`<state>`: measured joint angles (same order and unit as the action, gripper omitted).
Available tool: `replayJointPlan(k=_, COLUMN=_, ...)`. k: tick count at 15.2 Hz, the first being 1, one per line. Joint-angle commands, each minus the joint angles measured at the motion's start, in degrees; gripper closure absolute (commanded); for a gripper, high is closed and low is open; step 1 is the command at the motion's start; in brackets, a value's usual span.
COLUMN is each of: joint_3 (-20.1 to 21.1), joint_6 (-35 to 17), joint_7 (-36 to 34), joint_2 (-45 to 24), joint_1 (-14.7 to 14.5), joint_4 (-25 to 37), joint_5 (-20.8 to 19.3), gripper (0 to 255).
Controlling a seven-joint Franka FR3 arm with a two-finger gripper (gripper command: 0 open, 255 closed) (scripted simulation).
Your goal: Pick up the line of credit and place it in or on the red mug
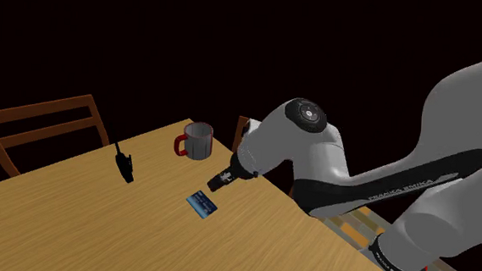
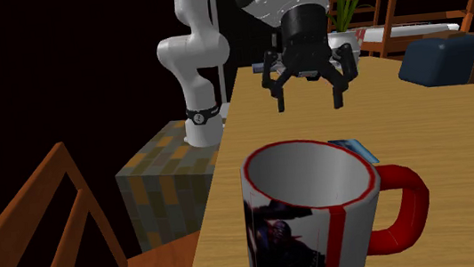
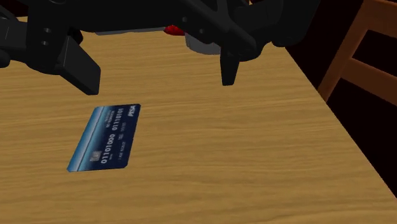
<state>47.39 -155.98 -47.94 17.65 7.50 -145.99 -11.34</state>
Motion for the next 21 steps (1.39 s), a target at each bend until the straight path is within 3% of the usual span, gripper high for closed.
replayJointPlan(k=1, joint_3=7.64, joint_6=-2.18, joint_7=-7.69, joint_2=-3.30, joint_1=6.62, joint_4=2.25, joint_5=-7.80, gripper=0)
replayJointPlan(k=3, joint_3=18.72, joint_6=-2.64, joint_7=-17.93, joint_2=-7.79, joint_1=17.10, joint_4=5.78, joint_5=-19.38, gripper=0)
replayJointPlan(k=4, joint_3=26.53, joint_6=-1.54, joint_7=-24.78, joint_2=-11.24, joint_1=24.50, joint_4=8.08, joint_5=-27.77, gripper=0)
replayJointPlan(k=5, joint_3=36.71, joint_6=4.52, joint_7=-35.93, joint_2=-20.65, joint_1=33.35, joint_4=11.26, joint_5=-43.70, gripper=0)
replayJointPlan(k=6, joint_3=33.52, joint_6=7.55, joint_7=-39.49, joint_2=-25.29, joint_1=29.67, joint_4=12.29, joint_5=-49.72, gripper=0)
replayJointPlan(k=8, joint_3=25.47, joint_6=8.05, joint_7=-41.37, joint_2=-27.36, joint_1=21.92, joint_4=13.24, joint_5=-52.86, gripper=0)
replayJointPlan(k=11, joint_3=20.72, joint_6=10.00, joint_7=-44.46, joint_2=-31.84, joint_1=17.29, joint_4=14.85, joint_5=-58.49, gripper=0)
replayJointPlan(k=13, joint_3=18.90, joint_6=10.83, joint_7=-45.73, joint_2=-33.92, joint_1=15.57, joint_4=15.67, joint_5=-60.96, gripper=0)
replayJointPlan(k=20, joint_3=18.89, joint_6=10.82, joint_7=-45.72, joint_2=-33.91, joint_1=15.56, joint_4=15.67, joint_5=-60.95, gripper=0)
replayJointPlan(k=21, joint_3=18.89, joint_6=10.82, joint_7=-45.72, joint_2=-33.91, joint_1=15.57, joint_4=15.67, joint_5=-60.95, gripper=255)
